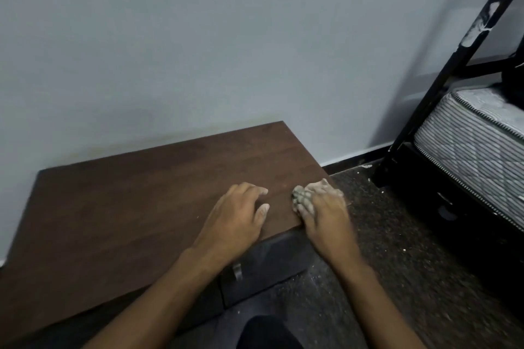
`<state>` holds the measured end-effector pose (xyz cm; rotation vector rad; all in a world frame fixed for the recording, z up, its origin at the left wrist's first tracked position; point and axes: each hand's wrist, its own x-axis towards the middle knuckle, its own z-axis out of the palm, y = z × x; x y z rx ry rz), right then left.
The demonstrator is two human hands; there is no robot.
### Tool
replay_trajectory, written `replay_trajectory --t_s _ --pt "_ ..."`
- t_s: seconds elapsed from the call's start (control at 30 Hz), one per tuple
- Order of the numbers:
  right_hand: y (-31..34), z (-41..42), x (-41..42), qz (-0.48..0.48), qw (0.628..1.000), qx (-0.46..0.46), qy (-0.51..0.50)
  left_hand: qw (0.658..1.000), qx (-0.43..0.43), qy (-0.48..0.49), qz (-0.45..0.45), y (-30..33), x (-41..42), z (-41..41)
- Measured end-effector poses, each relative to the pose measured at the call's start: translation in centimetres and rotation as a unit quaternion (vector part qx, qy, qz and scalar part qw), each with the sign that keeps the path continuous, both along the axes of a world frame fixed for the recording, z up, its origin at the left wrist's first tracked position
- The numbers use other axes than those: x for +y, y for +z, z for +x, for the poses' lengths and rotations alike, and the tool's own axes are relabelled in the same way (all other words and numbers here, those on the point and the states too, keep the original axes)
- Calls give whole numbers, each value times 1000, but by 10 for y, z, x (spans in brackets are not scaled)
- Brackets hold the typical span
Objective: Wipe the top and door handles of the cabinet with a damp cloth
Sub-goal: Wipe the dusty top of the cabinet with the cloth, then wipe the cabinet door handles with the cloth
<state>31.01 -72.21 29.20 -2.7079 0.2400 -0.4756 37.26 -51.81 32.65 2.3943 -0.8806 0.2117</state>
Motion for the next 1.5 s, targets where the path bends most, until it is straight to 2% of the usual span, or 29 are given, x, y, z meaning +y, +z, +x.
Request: replay_trajectory --t_s 0.1,0.3,0.5,0.6,0.7,0.83,0.97,1.03,1.13,1.2,1.27,1.37,1.43,1.5 --pt "-16 -13 63 35 998 -36 36 997 1 63 -36 -8 42 -27" --pt "-27 -21 169 42 986 -66 144 989 -22 146 -7 -16 124 -85" --pt "-26 -21 147 -28 963 -81 256 979 -38 200 -7 -14 182 -134" --pt "-22 -22 132 -43 962 -96 253 975 -26 219 4 -15 215 -151" --pt "-17 -28 167 -57 951 -95 288 969 -14 247 23 -10 248 -154" --pt "-25 -23 276 -77 899 -148 405 937 -38 346 -13 -28 290 -151" --pt "-41 -24 378 -106 890 -163 412 908 -48 411 -62 -68 312 -161" --pt "-38 -23 411 -143 880 -153 426 890 -66 445 -71 -85 321 -168" --pt "-29 -20 425 -229 840 -146 470 860 -46 498 -104 -102 333 -176" --pt "-23 -19 400 -240 819 -160 497 861 -28 488 -140 -105 327 -182" --pt "-14 -25 354 -201 808 -157 530 885 -42 429 -174 -98 308 -183" --pt "-6 -45 272 -153 823 -146 528 923 -25 315 -221 -86 264 -174" --pt "-8 -61 224 -129 850 -105 500 944 68 243 -215 -84 232 -165" --pt "-18 -83 187 -109 871 -60 476 951 202 170 -163 -86 199 -163"
